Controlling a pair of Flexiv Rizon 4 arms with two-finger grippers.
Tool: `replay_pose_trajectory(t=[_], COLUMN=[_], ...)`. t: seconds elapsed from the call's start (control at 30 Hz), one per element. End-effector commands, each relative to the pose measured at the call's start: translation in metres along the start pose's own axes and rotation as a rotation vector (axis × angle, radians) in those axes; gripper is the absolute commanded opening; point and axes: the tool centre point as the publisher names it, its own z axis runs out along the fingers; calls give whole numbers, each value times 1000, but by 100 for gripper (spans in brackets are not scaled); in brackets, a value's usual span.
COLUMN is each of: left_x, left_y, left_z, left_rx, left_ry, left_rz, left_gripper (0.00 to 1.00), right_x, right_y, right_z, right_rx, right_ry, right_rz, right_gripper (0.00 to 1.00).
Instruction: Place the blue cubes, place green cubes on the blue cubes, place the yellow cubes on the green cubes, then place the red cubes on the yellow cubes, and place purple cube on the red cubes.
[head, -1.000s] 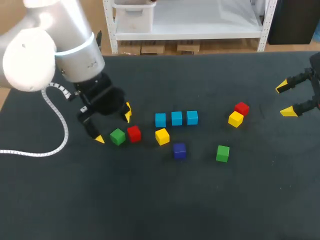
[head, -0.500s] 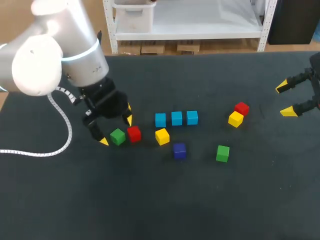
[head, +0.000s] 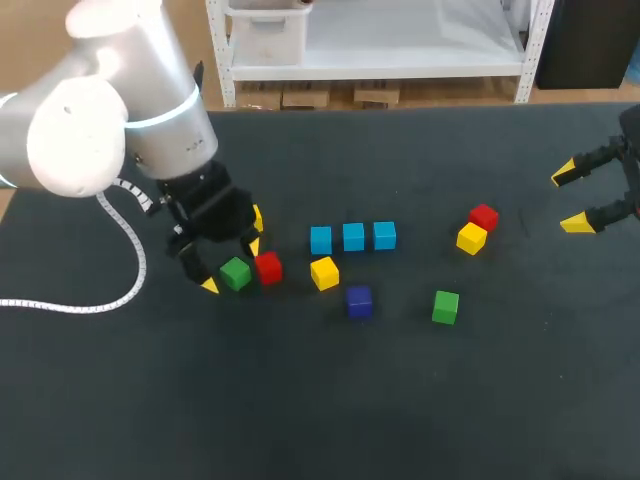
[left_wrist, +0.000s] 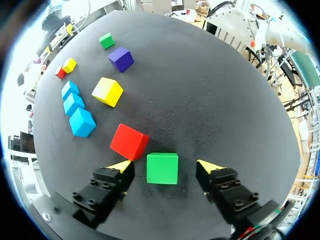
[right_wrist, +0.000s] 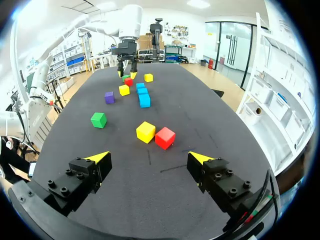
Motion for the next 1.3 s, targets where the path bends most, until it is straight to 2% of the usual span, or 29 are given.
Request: replay_pose_trajectory(t=[0.03, 0.1, 0.2, 0.33, 0.47, 0.6, 0.7, 0.77, 0.83, 0.9, 1.03, 1.3], left_x=[0, 0, 1, 4, 5, 1, -3, -6, -11, -16, -28, -53], left_y=[2, 2, 2, 2, 2, 4, 6, 10, 15, 22, 45, 92], left_z=[4, 4, 5, 4, -4, -22, -40, -51, -62, -69, -75, -65], left_rx=[10, 11, 11, 1, -20, -55, -84, -95, -140, -160, -166, -163], left_ry=[0, 0, 1, 3, 6, -1, -9, -23, -39, -59, -46, -18], left_rz=[-1, -2, -16, -51, -97, -170, -273, -386, -461, -516, -589, -606], left_gripper=[65, 47, 42, 0, 0, 0, 0, 0, 0, 0, 0, 0], right_x=[0, 0, 0, 0, 0, 0, 0, 0, 0, 0, 0, 0], right_y=[-1, -1, -1, -1, -1, -1, -1, -1, -1, -1, -1, -1], right_z=[1, 1, 1, 1, 1, 1, 1, 1, 1, 1, 1, 1], right_rx=[0, 0, 0, 0, 0, 0, 0, 0, 0, 0, 0, 0], right_ry=[-1, -1, -1, -1, -1, -1, -1, -1, -1, -1, -1, -1], right_rz=[-1, -1, -1, -1, -1, -1, -1, -1, -1, -1, -1, -1], right_gripper=[100, 100, 100, 100, 100, 100, 100, 100, 100, 100, 100, 100])
